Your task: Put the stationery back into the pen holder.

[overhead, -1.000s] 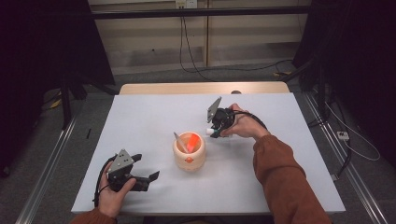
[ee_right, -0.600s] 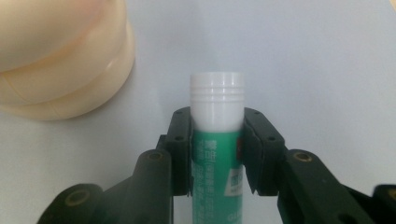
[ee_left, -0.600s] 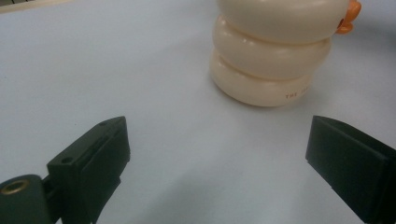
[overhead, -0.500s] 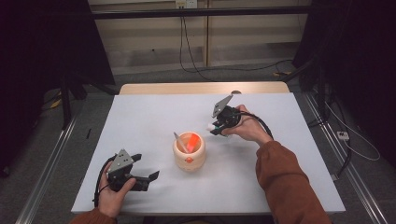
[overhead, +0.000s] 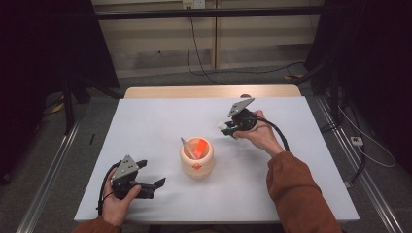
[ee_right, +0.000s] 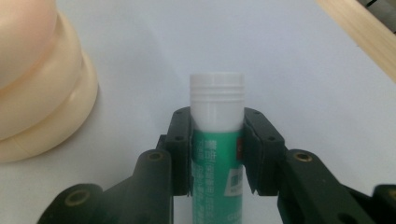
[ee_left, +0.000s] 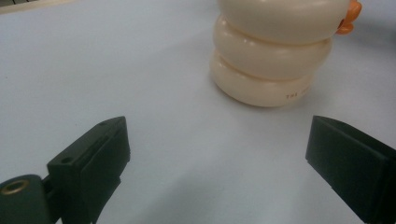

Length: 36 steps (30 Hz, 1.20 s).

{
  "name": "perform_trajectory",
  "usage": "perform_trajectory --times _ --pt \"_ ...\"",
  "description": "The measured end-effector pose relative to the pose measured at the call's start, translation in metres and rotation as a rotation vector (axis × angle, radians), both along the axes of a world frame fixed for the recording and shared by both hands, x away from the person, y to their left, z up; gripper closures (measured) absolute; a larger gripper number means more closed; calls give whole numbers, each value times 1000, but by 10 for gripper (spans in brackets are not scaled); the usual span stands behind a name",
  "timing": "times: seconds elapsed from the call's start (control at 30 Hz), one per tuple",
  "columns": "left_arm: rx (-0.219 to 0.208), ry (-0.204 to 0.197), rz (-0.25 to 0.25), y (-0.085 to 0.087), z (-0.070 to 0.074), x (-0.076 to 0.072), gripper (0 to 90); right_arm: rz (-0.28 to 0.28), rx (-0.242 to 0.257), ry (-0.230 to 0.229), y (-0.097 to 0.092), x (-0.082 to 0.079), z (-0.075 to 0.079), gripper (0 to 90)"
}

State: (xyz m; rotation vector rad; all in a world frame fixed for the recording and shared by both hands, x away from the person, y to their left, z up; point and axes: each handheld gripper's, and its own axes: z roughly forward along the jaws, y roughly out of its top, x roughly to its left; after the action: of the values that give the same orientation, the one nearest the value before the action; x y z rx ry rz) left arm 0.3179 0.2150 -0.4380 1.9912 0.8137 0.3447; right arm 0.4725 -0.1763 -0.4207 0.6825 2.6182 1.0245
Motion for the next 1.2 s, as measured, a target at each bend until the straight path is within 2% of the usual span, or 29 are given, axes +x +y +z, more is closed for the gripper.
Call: perform_trajectory --times 0.3,0.67,0.83,1.0,1.2 --pt "-2 2 5 0 0 0 61 -84 118 -35 -8 -9 -1 667" --pt "-4 1 6 0 0 0 61 -130 223 -88 -16 -24 -3 667" --pt "11 -8 5 -1 0 -1 62 -123 211 -81 -18 -29 -6 666" --pt "3 -4 9 0 0 -1 62 -133 265 -78 -24 -36 -7 666" --pt "12 -6 4 -1 1 -1 62 -139 275 -84 -26 -48 -13 666"
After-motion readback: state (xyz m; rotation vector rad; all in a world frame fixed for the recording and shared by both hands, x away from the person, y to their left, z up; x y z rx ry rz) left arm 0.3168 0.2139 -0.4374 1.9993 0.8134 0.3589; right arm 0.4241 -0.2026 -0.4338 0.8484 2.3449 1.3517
